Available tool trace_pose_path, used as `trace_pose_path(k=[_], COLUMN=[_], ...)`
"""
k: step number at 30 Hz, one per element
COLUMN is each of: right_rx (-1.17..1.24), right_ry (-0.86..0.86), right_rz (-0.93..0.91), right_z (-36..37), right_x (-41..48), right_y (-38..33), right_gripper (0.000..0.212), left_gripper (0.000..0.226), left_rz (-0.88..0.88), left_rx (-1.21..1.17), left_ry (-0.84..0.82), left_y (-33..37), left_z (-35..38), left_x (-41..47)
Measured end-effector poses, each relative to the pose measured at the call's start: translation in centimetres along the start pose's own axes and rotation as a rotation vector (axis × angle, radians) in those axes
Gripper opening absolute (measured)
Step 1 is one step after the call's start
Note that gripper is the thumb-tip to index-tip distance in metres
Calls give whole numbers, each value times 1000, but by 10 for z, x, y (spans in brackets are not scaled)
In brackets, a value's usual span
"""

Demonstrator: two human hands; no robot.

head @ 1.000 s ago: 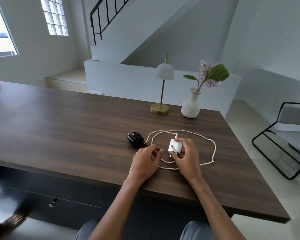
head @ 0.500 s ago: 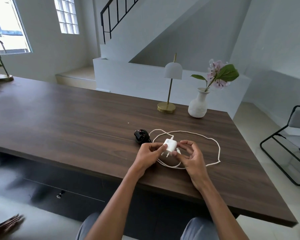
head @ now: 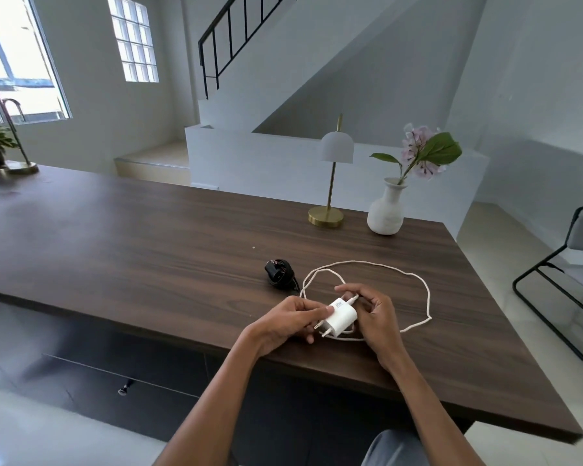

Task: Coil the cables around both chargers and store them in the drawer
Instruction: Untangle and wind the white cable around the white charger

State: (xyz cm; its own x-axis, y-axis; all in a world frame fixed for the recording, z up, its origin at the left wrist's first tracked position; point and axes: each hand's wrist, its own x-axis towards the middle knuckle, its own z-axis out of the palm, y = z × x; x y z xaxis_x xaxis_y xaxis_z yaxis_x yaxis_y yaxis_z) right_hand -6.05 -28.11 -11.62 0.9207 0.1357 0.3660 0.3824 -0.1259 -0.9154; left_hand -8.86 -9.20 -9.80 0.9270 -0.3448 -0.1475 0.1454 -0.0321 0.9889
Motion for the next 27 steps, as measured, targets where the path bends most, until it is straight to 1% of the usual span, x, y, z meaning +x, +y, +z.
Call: trace_pose_path(k=[2, 4, 6, 8, 10, 12, 13, 15, 17, 20, 24, 27], right_rx=[-5, -12, -3, -15, -73, -144, -143, -102, -53, 3, -73, -13], right_ry=[-15, -31, -31, -36, -36, -31, -39, -81, -108, -134, -208, -238], right_rz=[15, 24, 43, 70, 67, 50, 53, 94, 150, 220, 225, 329], right_z=[-1, 0, 0, 1, 4, 8, 10, 12, 13, 16, 23, 27], right_x=[1, 1, 1, 1, 0, -3, -5, -10, -13, -15, -19, -18], right_y=[2, 3, 3, 4, 3, -2, -5, -11, -13, -16, -20, -25], right_gripper=[33, 24, 21, 19, 14, 11, 12, 18, 26, 27, 26, 29], left_gripper=[29, 21, 18, 24, 32, 36, 35, 30, 23, 19, 14, 22], left_rz=[21, 58, 96, 146, 192, 231, 247, 267, 284, 291, 287, 269], left_rx=[36, 64, 24, -76, -224, -372, -414, -415, -413, -479, -526, -517], left_ry=[-91, -165, -183, -171, -105, 13, 86, 219, 299, 365, 437, 504], left_y=[1, 0, -3, -7, -12, -15, -15, -13, -13, -14, -14, -15], left_z=[0, 1, 2, 5, 6, 7, 7, 7, 7, 7, 8, 11], left_x=[-4, -8, -11, -10, -8, -5, -3, -2, -1, 3, 6, 7])
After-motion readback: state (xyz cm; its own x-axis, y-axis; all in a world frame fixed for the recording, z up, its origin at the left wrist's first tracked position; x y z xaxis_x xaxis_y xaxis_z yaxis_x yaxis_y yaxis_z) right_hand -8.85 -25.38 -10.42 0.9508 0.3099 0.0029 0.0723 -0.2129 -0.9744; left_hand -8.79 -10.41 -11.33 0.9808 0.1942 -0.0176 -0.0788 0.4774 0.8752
